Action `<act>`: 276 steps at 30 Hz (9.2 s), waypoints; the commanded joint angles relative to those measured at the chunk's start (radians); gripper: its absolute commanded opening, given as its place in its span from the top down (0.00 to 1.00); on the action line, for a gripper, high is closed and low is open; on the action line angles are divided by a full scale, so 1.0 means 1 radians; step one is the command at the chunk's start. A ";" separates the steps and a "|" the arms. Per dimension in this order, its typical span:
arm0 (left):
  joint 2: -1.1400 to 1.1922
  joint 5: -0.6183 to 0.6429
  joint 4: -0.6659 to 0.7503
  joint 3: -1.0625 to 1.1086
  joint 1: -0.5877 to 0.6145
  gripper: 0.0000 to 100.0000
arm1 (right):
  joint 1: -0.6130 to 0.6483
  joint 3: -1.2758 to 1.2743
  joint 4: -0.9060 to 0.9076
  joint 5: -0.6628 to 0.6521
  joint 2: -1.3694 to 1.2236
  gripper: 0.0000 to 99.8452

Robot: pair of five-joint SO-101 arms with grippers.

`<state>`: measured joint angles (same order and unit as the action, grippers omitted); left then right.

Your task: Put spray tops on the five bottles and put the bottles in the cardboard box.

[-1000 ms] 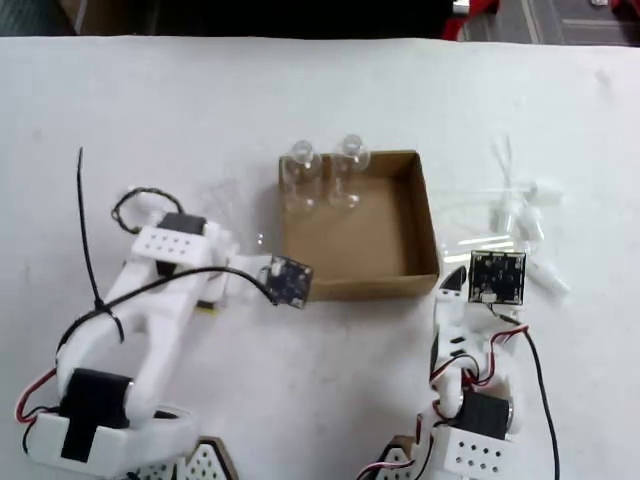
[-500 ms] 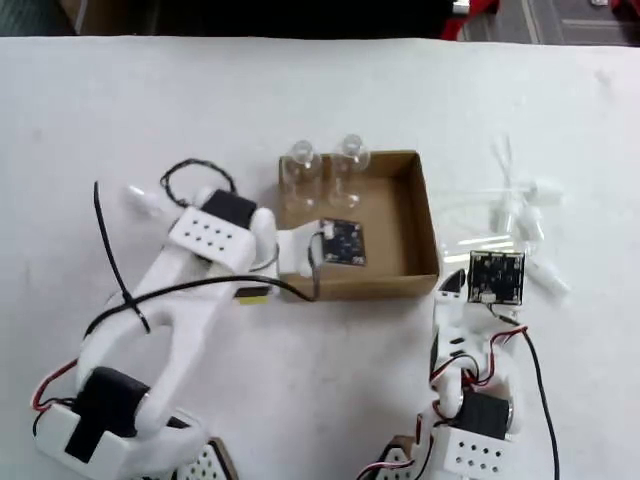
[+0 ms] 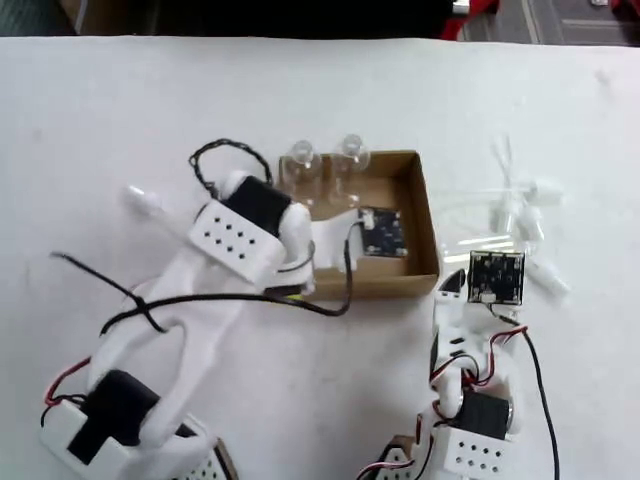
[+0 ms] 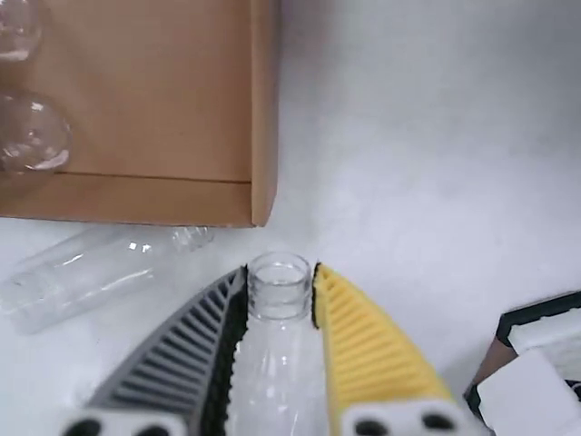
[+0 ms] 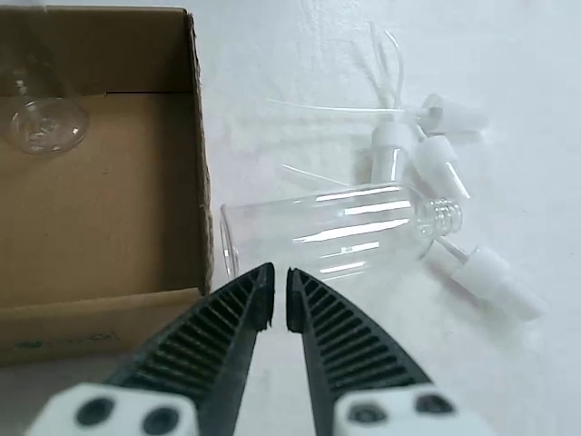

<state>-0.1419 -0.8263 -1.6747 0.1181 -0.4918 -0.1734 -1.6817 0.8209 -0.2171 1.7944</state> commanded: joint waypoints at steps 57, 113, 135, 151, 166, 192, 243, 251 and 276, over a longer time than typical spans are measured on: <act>-0.409 0.904 -0.104 -0.888 -0.036 0.98 | 0.005 -0.009 0.002 -0.011 0.005 0.98; -0.410 0.968 1.849 0.766 -0.039 0.98 | 0.027 -0.009 0.002 -0.011 0.002 0.98; 0.156 1.043 1.955 0.390 -0.047 0.98 | 0.028 -0.009 0.002 -0.011 0.004 0.98; 0.397 1.043 2.154 0.298 -0.025 0.98 | 0.030 -0.009 -0.001 -0.011 0.004 0.98; 0.423 1.043 2.154 0.269 -0.016 0.98 | 0.030 -0.009 0.001 -0.011 0.004 0.98; 0.595 0.968 2.154 0.143 -0.024 0.98 | 0.030 -0.009 0.002 -0.011 0.004 0.98; 0.412 0.916 2.119 0.186 -0.061 0.79 | 0.031 -0.009 0.002 -0.011 0.004 0.98; 0.059 0.924 1.955 0.299 -0.074 0.79 | 0.031 -0.009 0.002 -0.011 0.004 0.98; -1.234 1.076 0.815 0.482 0.108 0.79 | 0.028 -0.009 0.004 -0.011 0.002 0.98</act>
<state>-1.3019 0.1941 -0.7772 0.6061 -0.4826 -0.1504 -1.6817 0.8209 -0.2171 1.7944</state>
